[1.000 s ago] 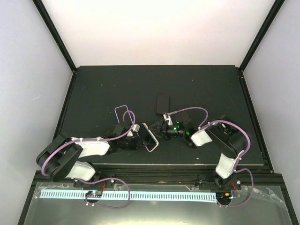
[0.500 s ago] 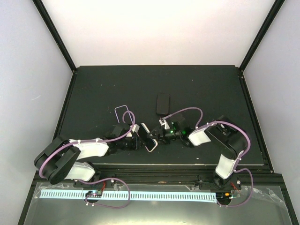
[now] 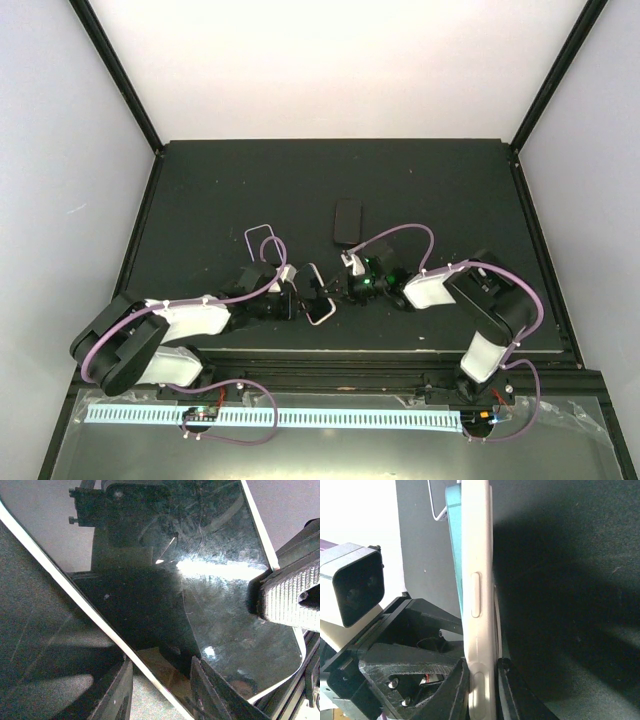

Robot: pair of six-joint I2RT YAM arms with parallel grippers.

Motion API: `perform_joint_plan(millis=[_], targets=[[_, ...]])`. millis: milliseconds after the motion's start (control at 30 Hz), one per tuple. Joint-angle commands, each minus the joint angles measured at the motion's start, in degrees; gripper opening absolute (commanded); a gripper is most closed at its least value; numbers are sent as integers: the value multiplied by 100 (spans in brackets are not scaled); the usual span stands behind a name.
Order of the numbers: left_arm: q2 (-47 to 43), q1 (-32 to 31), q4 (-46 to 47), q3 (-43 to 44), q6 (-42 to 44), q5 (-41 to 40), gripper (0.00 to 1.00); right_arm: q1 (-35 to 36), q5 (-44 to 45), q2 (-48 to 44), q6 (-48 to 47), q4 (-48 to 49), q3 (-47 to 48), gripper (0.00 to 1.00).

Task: Put the phone into the phone case

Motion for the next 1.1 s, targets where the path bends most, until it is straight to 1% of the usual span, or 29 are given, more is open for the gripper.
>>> perform_joint_plan(millis=[0, 67, 133, 167, 267, 333, 400, 467, 500, 567, 600, 667, 800, 933, 1033, 1067], targets=[[54, -22, -35, -25, 35, -148, 34, 145, 14, -161, -41, -399, 185, 16], [42, -15, -65, -48, 8, -175, 34, 150, 55, -204, -119, -530, 230, 28], [20, 14, -129, -40, -10, -195, 34, 155, 58, -236, -158, -555, 238, 31], [-5, 30, -150, -47, -25, -195, 34, 148, 49, -246, -164, -560, 242, 28], [-56, 81, -183, -55, -39, -174, 34, 152, 46, -246, -169, -519, 239, 12], [-110, 113, -232, -49, -39, -140, 34, 158, 135, -286, -176, -493, 191, 6], [-199, 155, -304, -48, -59, -50, 35, 159, 142, -331, -194, -439, 164, 3], [-568, 245, -388, -69, -115, 61, 38, 158, 67, -409, -256, -388, 195, 2], [-726, 327, -398, -102, -158, 153, 42, 155, 43, -489, -267, -360, 192, 2], [-1122, 502, -380, -183, -227, 323, 53, 159, 62, -739, -303, -332, 171, 2], [-1328, 585, -345, -221, -224, 403, 56, 159, 98, -891, -298, -297, 134, 3], [-1783, 765, -237, -334, -297, 583, 59, 155, 162, -1232, -243, -115, 27, 3], [-2558, 1110, 433, -616, -873, 1141, 63, 154, 182, -1849, -72, 361, -244, 4], [-2953, 1209, 1321, -755, -1437, 1643, 66, 163, 103, -2215, 11, 663, -307, 5], [-3037, 1221, 1696, -723, -1591, 1834, 65, 174, -11, -2375, 174, 1135, -404, 6], [-3041, 1219, 1782, -725, -1637, 1873, 62, 179, -47, -2426, 231, 1297, -440, 6]])
